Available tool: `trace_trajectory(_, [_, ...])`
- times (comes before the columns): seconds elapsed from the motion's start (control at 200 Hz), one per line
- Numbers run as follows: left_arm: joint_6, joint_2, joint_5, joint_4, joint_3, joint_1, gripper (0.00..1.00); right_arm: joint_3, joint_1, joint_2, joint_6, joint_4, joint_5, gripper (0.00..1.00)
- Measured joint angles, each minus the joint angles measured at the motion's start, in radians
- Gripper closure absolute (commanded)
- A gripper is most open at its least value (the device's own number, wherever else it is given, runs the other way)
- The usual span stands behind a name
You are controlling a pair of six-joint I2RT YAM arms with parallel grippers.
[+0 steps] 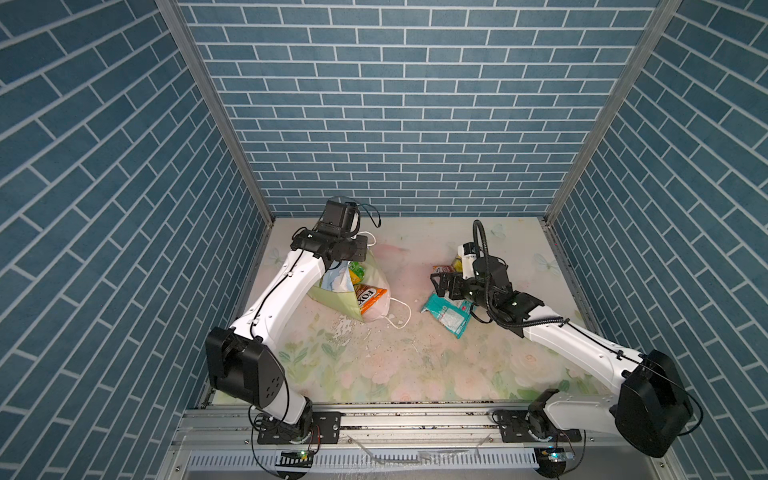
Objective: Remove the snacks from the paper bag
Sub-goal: 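Move the right gripper back over the bag's opening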
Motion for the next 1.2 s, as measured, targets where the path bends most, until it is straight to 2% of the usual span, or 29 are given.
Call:
trace_trajectory(0.63, [0.000,0.002,0.004,0.000,0.000,0.000,1.00,0.021,0.209,0.001,0.071,0.103,0.100,0.04])
trace_trajectory(1.2, [0.000,0.021,0.007,0.000,0.002,0.000,1.00,0.101,0.367,0.086,0.082,0.123,0.158,0.06])
